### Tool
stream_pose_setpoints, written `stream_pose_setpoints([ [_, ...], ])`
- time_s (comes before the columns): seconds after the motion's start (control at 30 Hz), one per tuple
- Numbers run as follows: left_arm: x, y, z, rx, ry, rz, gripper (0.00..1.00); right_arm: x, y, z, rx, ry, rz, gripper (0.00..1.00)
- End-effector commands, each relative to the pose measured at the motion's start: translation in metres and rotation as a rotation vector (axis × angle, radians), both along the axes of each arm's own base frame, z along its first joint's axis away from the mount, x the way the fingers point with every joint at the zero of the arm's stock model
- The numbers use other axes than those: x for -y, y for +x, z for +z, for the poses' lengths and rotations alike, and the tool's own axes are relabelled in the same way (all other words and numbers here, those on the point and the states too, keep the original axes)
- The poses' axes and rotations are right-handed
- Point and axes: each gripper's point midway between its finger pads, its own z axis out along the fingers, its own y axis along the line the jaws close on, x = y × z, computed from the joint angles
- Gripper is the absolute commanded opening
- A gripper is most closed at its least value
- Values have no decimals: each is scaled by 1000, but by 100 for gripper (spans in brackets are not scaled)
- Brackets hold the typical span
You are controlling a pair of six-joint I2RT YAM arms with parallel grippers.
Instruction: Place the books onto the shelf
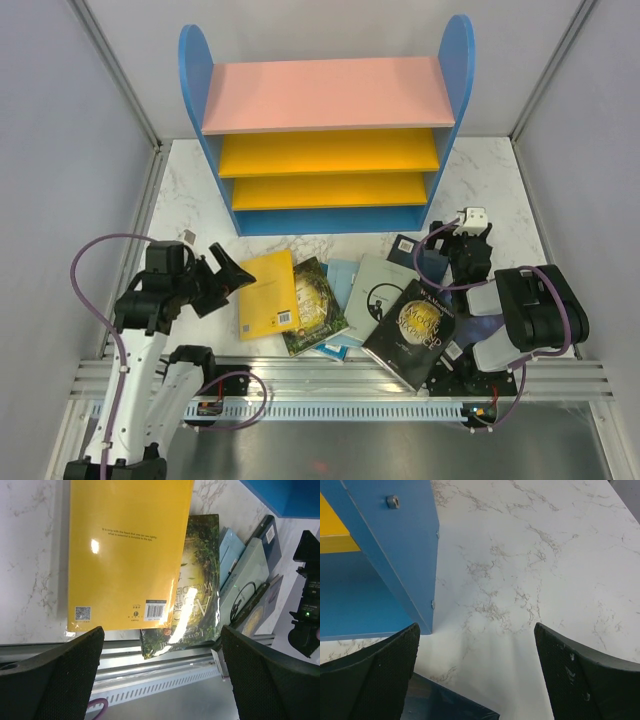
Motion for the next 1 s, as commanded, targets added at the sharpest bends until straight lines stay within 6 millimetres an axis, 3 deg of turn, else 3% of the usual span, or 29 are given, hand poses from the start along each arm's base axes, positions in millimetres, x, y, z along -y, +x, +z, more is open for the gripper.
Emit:
stream_pose_setpoints([
  [0.0, 13, -9, -4, -38, -84, -23, 100, 9, 4, 14, 44, 8, -61, 98],
  [0.03, 12, -9, -10, -53, -78, -21, 100, 8, 2, 11, 18, -2, -93, 98],
  [0.07, 10, -10, -18, -91, -63, -11, 100, 11, 2, 32, 48, -1, -119, 98],
  [0.13, 7, -14, -37, -174, -51, 7, 100, 16, 4, 38, -62, 22, -171, 98],
  [0.17, 6, -14, -47, -230, -42, 20, 100, 15, 3, 67, -27, 62, -180, 98],
  [0.23, 3, -12, -57, -275, -27, 42, 100, 5, 0, 93, -86, 157, -165, 98],
  [0.27, -1, -9, -61, -290, -5, 59, 100, 1, -7, 121, -50, 200, -142, 98],
  [0.33, -5, -2, -62, -282, 15, 71, 100, -18, -22, 143, -83, 277, -58, 98],
  [0.37, -7, 0, -63, -282, 30, 81, 100, -27, -34, 168, -34, 358, -19, 98],
  [0.43, -9, 5, -69, -301, 41, 92, 100, -44, -54, 182, -28, 452, 64, 98],
  [0.47, -11, 7, -74, -313, 49, 102, 100, -65, -72, 204, 7, 534, 190, 98],
  [0.5, -12, 7, -81, -338, 53, 110, 100, -77, -82, 211, 12, 571, 261, 98],
  [0.53, -15, 12, -85, -329, 69, 123, 100, -83, -92, 216, 22, 621, 296, 98],
  [0.57, -16, 11, -89, -346, 71, 133, 100, -85, -96, 214, -16, 817, 243, 98],
  [0.6, -16, 15, -91, -358, 58, 148, 100, -77, -97, 203, -50, 935, 149, 98],
  [0.63, -15, 22, -90, -337, 52, 152, 100, -71, -107, 168, -148, 1032, 38, 98],
  [0.73, -18, 29, -93, -350, 57, 184, 100, -101, -114, 171, -173, 1146, 215, 98],
  [0.83, -16, 32, -102, -360, 34, 208, 100, -116, -115, 175, -268, 1066, 293, 98],
  [0.97, -17, 23, -128, -400, 26, 256, 100, -112, -114, 195, -277, 893, 302, 98],
])
